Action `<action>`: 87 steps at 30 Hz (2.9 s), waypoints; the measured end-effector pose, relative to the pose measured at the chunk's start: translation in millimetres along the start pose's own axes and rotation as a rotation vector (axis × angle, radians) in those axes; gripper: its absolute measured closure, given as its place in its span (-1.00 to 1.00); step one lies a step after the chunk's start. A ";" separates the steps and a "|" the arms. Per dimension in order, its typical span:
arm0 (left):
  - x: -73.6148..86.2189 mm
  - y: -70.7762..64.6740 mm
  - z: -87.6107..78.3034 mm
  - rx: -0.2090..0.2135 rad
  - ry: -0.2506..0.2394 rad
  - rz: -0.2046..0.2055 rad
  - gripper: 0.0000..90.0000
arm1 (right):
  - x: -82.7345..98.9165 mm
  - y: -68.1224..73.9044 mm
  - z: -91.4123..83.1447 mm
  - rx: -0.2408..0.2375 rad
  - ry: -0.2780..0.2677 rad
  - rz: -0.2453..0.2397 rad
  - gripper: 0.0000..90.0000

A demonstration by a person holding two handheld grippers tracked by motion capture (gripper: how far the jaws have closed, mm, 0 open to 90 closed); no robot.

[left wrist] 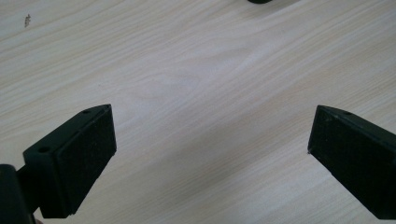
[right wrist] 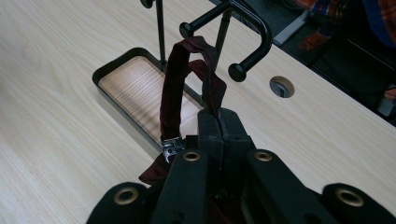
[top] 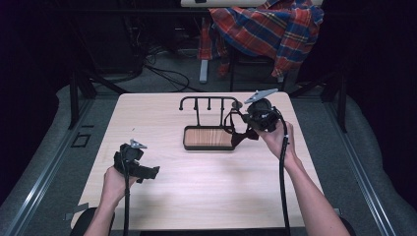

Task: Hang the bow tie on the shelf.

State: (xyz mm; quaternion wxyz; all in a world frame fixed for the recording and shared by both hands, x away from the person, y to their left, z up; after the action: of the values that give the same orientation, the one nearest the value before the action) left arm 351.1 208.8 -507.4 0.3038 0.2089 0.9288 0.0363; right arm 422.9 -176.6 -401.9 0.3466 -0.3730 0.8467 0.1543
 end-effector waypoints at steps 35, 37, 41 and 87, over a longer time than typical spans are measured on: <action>-0.1 -0.1 0.7 -0.006 0.002 0.004 -0.97 | -18.9 -28.0 22.9 0.076 0.031 0.049 0.98; 0.1 0.1 0.6 -0.008 0.002 0.001 -0.97 | -18.8 -30.5 25.8 0.083 0.029 0.057 0.98; 0.1 0.2 0.6 -0.009 0.002 0.001 -0.97 | -18.0 -33.9 30.0 0.090 0.027 0.074 0.98; 0.9 0.1 -0.3 -0.017 0.008 0.011 -0.97 | -0.9 -47.5 50.2 -0.011 0.008 0.183 0.81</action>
State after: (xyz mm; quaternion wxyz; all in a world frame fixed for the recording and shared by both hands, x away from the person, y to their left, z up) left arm 350.3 209.2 -507.7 0.3016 0.2112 0.9286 0.0468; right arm 482.0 -182.1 -437.2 0.3257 -0.2966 0.8777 0.1886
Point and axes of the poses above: each handheld gripper's, and its own axes: z roughly forward along the jaws, x roughly out of its underside, y roughly to its left, the point moved 1 cm from there along z, roughly forward along the jaws, and after that the axes turned 12 degrees about -x, right-handed, at the moved point
